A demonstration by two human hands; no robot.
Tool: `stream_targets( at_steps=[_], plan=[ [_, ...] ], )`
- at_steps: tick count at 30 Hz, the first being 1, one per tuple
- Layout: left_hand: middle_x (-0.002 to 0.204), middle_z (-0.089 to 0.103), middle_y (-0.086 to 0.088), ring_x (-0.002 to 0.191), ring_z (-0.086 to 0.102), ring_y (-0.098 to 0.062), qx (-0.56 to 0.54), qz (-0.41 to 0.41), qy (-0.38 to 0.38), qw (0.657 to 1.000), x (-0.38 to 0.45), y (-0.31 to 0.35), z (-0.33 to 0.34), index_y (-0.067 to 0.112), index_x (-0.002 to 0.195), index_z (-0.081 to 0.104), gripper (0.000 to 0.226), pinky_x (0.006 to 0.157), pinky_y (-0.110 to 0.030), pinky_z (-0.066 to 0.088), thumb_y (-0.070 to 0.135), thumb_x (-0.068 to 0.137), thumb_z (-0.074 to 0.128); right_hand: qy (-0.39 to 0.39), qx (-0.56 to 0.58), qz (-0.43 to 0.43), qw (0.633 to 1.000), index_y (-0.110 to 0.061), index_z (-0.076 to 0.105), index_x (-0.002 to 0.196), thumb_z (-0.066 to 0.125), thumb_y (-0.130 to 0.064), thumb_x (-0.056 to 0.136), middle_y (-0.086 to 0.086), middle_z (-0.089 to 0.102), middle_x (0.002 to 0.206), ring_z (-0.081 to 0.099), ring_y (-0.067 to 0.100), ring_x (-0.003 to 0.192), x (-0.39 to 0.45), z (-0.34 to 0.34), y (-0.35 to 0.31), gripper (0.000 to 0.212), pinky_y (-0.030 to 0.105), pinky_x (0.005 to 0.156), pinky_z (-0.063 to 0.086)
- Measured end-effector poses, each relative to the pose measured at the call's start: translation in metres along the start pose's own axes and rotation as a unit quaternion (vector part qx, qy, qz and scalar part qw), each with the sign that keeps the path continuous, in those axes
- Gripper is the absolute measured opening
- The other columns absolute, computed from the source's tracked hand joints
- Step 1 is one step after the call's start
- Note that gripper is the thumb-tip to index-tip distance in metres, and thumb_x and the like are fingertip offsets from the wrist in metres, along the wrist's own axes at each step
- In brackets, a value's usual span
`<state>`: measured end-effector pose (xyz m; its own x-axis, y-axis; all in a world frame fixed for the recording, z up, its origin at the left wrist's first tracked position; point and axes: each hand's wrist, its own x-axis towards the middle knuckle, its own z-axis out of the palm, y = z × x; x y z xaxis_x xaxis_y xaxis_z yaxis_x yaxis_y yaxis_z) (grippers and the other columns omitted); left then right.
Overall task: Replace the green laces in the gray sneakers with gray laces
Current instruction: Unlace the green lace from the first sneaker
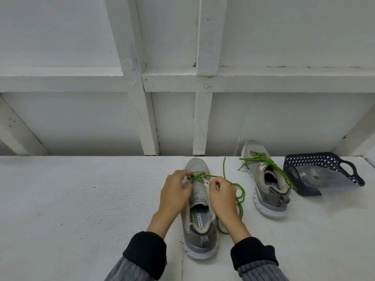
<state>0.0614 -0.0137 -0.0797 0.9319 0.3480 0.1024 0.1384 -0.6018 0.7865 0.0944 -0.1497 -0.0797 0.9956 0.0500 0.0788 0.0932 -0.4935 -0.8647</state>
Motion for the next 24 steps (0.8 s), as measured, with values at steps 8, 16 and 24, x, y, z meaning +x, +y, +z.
stream_targets(
  at_steps=[8, 16, 24],
  plan=[
    [0.108, 0.064, 0.004, 0.110, 0.045, -0.023, 0.243, 0.084, -0.084, 0.963, 0.016, 0.020, 0.010, 0.027, 0.109, 0.069, 0.024, 0.092, -0.039, 0.037, 0.038, 0.098, 0.051, 0.046, 0.062, 0.067, 0.995, -0.004, 0.061, 0.075, 0.052, -0.012, 0.096, 0.000, 0.055, 0.064, 0.048, 0.012, 0.062, -0.003, 0.004, 0.008, 0.024, 0.012, 0.052, 0.033],
    [0.105, 0.065, 0.002, 0.107, 0.055, -0.021, -0.268, -0.249, 0.119, 0.923, 0.009, -0.007, -0.009, 0.016, 0.093, 0.066, 0.016, 0.089, -0.034, 0.042, 0.017, 0.098, 0.051, 0.053, 0.097, 0.080, 0.991, -0.003, 0.060, 0.075, 0.052, -0.015, 0.097, 0.004, 0.060, 0.071, 0.050, 0.013, 0.066, -0.004, 0.007, 0.012, 0.027, 0.014, 0.056, 0.037],
    [0.113, 0.067, 0.012, 0.113, 0.049, -0.014, 0.101, 0.091, -0.016, 0.991, 0.025, 0.015, -0.012, 0.029, 0.108, 0.071, 0.019, 0.096, -0.037, 0.038, 0.032, 0.098, 0.056, 0.069, 0.091, 0.070, 0.991, -0.002, 0.064, 0.080, 0.053, -0.013, 0.096, 0.005, 0.061, 0.073, 0.050, 0.012, 0.067, -0.006, 0.007, 0.009, 0.023, 0.008, 0.057, 0.037]
  ],
)
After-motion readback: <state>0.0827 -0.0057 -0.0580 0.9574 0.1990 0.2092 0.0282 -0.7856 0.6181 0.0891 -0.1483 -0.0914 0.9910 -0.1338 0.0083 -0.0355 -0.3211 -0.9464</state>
